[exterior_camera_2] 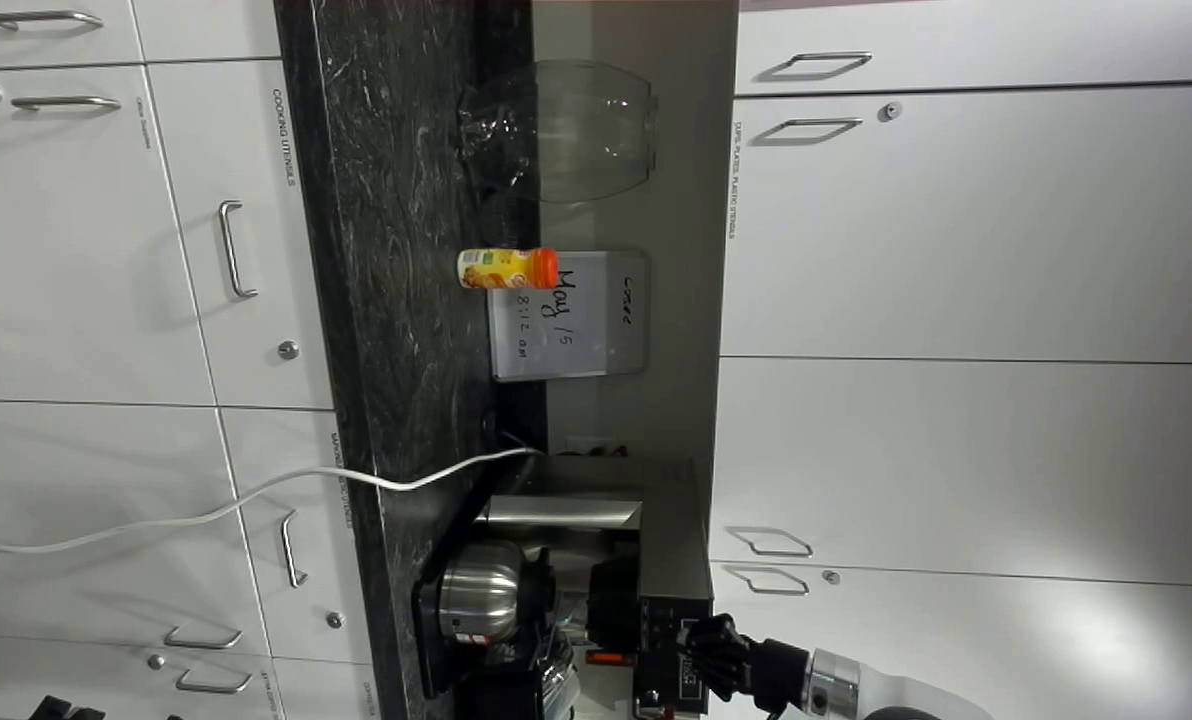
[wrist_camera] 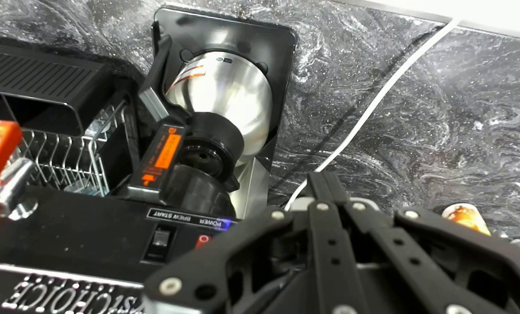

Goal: Turn off the coffee machine

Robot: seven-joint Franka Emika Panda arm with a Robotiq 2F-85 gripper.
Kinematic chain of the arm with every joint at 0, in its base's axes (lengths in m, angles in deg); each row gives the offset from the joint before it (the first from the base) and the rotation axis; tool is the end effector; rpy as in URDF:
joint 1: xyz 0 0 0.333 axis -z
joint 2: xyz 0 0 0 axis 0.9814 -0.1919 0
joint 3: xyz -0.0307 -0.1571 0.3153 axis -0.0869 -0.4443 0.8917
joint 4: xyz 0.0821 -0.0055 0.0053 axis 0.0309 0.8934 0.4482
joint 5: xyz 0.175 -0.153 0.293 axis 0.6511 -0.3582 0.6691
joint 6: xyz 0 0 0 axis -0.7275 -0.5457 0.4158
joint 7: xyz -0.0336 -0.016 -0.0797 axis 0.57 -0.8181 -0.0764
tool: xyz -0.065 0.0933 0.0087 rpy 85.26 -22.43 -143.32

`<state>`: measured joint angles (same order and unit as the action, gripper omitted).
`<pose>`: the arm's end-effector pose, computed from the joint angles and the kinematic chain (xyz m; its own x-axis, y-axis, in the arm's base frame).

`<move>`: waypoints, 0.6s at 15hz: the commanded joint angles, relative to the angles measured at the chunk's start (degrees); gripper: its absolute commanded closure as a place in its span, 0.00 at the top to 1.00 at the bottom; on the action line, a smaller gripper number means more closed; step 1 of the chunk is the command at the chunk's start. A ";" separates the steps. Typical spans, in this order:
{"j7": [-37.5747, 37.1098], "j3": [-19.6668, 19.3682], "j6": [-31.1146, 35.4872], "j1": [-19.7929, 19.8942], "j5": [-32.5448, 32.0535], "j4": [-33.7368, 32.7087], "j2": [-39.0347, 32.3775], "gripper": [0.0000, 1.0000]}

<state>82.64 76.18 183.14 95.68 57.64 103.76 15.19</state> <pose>0.2949 -0.1358 0.5509 0.8667 -0.2929 0.4038 -0.3678 -0.9220 0.1208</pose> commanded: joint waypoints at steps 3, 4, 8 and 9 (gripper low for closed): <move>-1.47 1.24 -3.30 -0.38 0.47 0.85 3.23 0.32; -1.59 1.43 -3.37 -0.31 0.27 0.94 3.37 0.40; -0.15 0.56 -2.14 -0.41 -0.15 0.30 2.03 0.41; -0.15 0.56 -2.14 -0.41 -0.15 0.32 2.03 0.41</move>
<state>82.58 76.91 181.14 95.48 57.64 104.19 17.24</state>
